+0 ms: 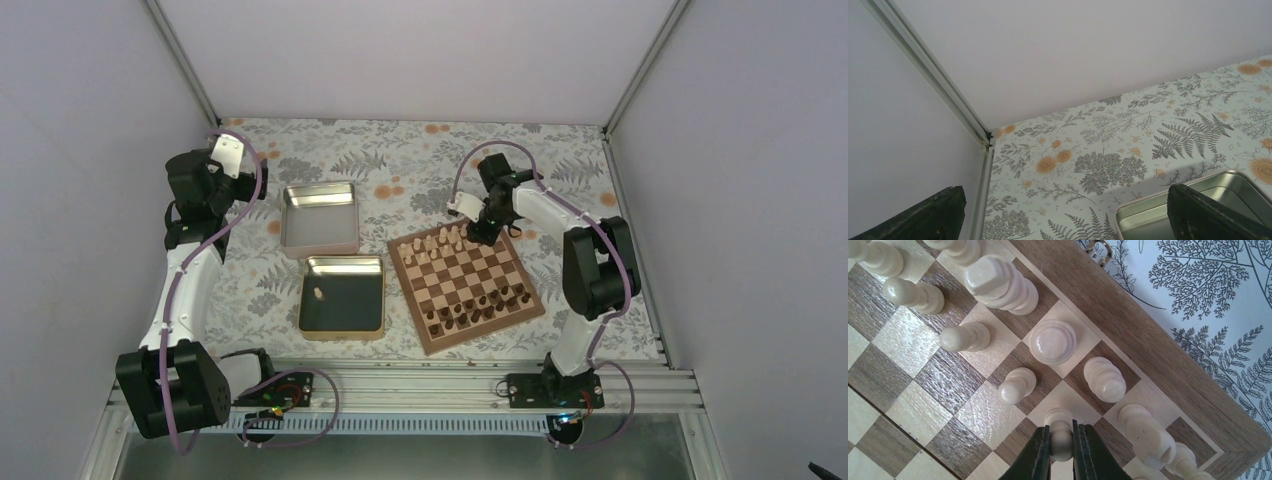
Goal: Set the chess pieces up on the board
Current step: Place the chess piece on the chessboard.
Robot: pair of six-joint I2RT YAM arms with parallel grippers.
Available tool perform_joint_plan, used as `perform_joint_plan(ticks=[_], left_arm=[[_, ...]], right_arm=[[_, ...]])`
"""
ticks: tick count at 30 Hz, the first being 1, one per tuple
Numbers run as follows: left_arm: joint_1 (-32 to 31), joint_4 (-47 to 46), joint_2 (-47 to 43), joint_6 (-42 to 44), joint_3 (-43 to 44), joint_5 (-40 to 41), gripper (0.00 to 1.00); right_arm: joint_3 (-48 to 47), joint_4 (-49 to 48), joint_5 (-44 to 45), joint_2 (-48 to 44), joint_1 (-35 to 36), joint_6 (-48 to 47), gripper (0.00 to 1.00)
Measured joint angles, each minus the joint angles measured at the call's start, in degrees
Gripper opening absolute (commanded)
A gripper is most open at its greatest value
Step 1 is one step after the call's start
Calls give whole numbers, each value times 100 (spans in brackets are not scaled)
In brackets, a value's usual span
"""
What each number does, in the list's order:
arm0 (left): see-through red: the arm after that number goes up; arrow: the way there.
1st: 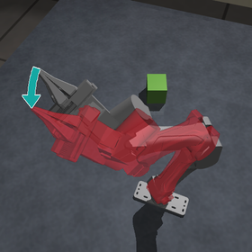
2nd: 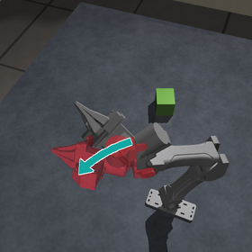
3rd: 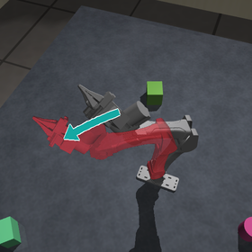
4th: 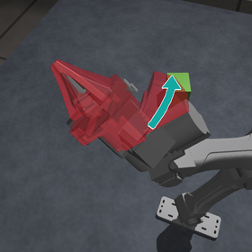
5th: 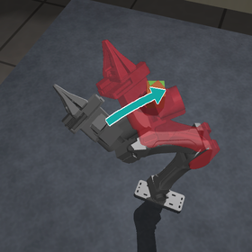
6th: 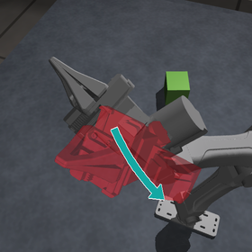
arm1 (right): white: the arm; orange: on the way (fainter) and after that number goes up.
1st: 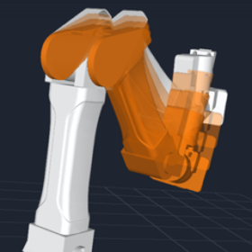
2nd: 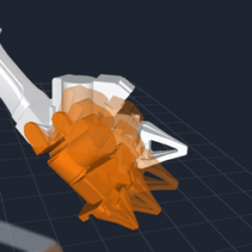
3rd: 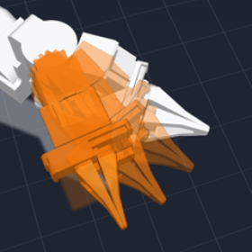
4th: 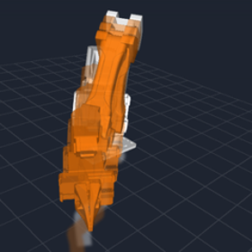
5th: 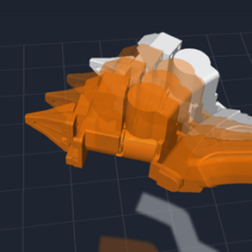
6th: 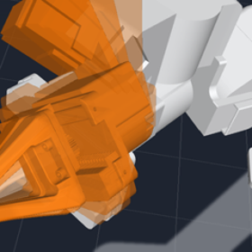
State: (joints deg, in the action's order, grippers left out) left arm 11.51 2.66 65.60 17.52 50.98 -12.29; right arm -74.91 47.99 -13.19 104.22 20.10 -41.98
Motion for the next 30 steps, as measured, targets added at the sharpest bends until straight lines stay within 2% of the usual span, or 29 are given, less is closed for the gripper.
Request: perform_joint_plan(ticks=[15, 21, 26, 30], left_arm=[[0, 0, 0, 2, 0, 0, 100], [0, 0, 0, 2, 0, 0, 100], [0, 0, 0, 0, 0, 0, 100], [0, 0, 0, 0, 0, 0, 100]], right_arm=[[-76, 13, 37, 129, -35, 0, 8], [-76, 50, 37, 129, -37, 0, 14], [-76, 70, 37, 129, -37, -9, 25], [-76, 96, 37, 129, -37, -26, 28]])
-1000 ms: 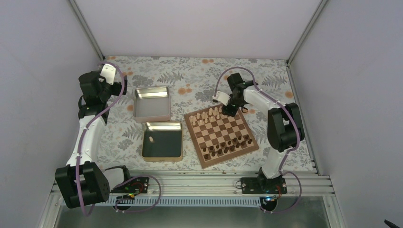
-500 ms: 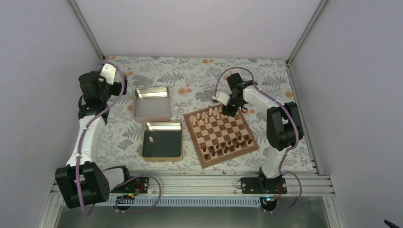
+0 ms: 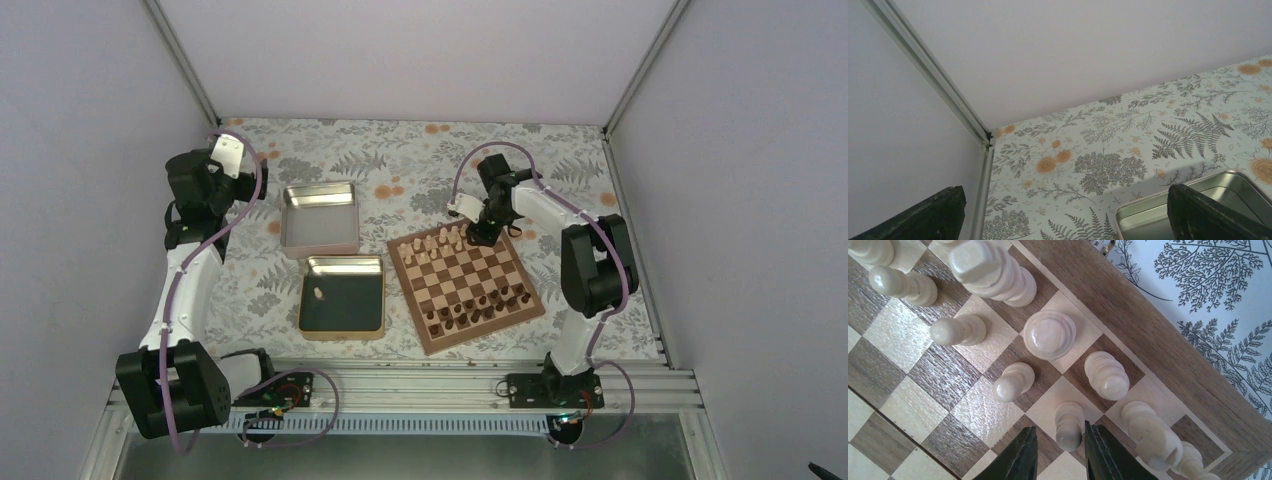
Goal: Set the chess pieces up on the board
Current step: Place the chess piece on the chessboard, then pick up the chess piece from the storage box.
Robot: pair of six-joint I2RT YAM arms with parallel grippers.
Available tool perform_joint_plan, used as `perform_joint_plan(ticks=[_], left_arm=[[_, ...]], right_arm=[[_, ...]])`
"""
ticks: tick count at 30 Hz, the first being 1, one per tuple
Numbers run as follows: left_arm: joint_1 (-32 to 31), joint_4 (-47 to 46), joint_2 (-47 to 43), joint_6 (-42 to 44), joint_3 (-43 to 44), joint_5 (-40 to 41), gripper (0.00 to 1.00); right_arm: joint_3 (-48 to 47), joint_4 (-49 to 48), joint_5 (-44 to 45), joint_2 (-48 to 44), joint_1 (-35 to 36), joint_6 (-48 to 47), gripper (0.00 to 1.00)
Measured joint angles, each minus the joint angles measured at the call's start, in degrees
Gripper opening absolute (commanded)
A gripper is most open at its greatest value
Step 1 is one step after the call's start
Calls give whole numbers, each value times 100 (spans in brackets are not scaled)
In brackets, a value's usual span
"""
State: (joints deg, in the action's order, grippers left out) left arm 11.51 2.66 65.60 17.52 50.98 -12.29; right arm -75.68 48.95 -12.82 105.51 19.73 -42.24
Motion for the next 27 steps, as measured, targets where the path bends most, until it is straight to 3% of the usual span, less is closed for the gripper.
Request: perform_joint_plan(ticks=[6, 12, 16, 22, 27], left_arm=[[0, 0, 0, 2, 0, 0, 100], [0, 0, 0, 2, 0, 0, 100], [2, 0, 0, 2, 0, 2, 100], [11, -2, -22, 2, 0, 42, 100], [59, -2, -39, 2, 0, 262, 100]], right_arm=[[-140, 251, -4, 0, 2, 2, 28], [-1008, 809, -37, -184, 330, 42, 29], [-1770, 964, -24, -310, 1440, 79, 30], [-2682, 879, -129, 264, 3449, 92, 35], [-3265, 785, -219, 1132, 4216, 129, 36]])
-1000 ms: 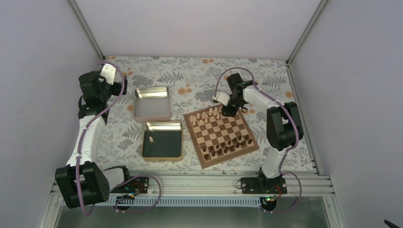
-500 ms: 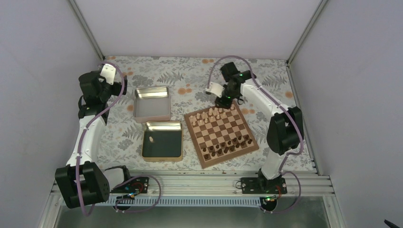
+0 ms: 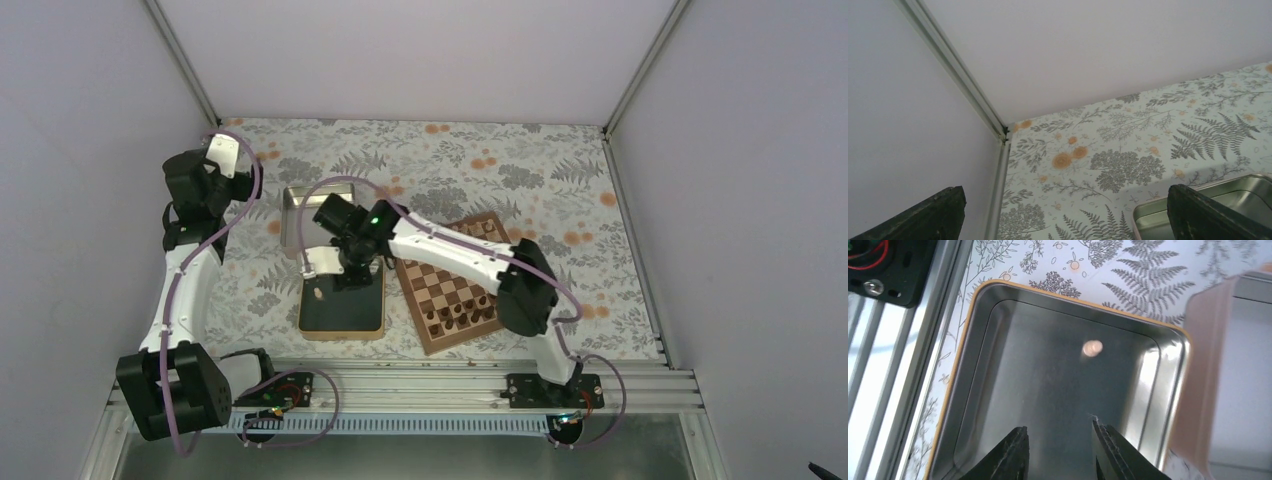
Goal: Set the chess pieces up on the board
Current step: Pick up the chess piece from the storage box.
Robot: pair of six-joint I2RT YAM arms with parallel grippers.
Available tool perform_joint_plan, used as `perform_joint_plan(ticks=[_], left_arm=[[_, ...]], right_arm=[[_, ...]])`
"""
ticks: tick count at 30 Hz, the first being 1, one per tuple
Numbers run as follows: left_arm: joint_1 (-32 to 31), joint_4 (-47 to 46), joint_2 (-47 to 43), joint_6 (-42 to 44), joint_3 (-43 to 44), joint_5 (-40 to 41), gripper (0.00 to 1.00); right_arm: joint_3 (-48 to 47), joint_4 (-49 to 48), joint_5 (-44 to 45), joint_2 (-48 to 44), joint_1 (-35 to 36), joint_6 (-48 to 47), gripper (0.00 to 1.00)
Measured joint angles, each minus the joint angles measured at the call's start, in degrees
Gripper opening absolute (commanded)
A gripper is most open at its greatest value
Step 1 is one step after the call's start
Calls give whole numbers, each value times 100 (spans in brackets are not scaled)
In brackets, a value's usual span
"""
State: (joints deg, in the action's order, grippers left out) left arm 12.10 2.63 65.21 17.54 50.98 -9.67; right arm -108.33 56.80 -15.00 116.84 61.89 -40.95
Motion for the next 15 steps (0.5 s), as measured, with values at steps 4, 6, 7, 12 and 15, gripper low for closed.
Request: perform_joint_plan(ticks=[4, 6, 7, 12, 15], left_arm=[[28, 0, 9, -2, 2, 149, 100], [39, 0, 17, 0, 2, 221, 100], [39, 0, 17, 0, 2, 236, 100], [46, 0, 17, 0, 2, 267, 100], [55, 0, 17, 0, 2, 267, 100]], right_arm=[[-149, -210, 39, 553, 157, 4, 37], [-212, -254, 111, 793, 208, 2, 37], [-299, -280, 160, 938, 227, 4, 38], [-710, -382, 339, 1484, 299, 4, 41], [-796, -450, 380, 1591, 299, 0, 42]])
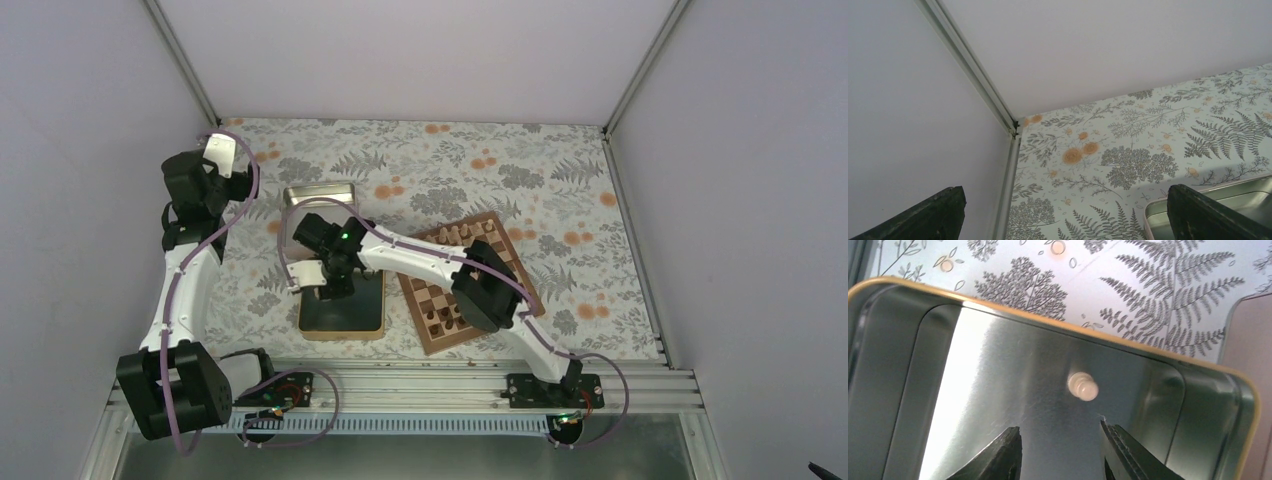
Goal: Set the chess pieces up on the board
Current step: Pick up the chess piece from the storage box.
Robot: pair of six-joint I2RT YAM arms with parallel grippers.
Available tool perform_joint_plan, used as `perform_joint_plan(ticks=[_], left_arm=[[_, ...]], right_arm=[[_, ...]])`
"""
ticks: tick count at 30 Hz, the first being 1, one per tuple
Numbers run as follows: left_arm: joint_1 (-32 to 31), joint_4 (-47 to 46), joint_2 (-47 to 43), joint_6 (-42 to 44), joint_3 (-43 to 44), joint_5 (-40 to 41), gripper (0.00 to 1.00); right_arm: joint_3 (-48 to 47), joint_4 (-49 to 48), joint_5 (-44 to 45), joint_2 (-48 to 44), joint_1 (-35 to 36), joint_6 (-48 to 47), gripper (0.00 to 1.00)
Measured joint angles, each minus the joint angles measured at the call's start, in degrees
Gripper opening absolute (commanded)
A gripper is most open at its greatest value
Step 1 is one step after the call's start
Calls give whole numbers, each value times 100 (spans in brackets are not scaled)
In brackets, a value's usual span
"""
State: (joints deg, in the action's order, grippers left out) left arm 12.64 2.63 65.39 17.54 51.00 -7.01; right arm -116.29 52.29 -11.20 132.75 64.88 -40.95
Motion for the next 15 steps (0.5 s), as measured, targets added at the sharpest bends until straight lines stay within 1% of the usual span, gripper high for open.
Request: perform_joint_plan(ticks=[5, 15], left_arm=[[9, 0, 0, 0, 0, -2, 100], [26, 0, 0, 0, 0, -11, 100]], right_arm=[[-243, -13, 55, 157, -2, -15, 42], [-389, -118, 61, 422, -2, -9, 44]])
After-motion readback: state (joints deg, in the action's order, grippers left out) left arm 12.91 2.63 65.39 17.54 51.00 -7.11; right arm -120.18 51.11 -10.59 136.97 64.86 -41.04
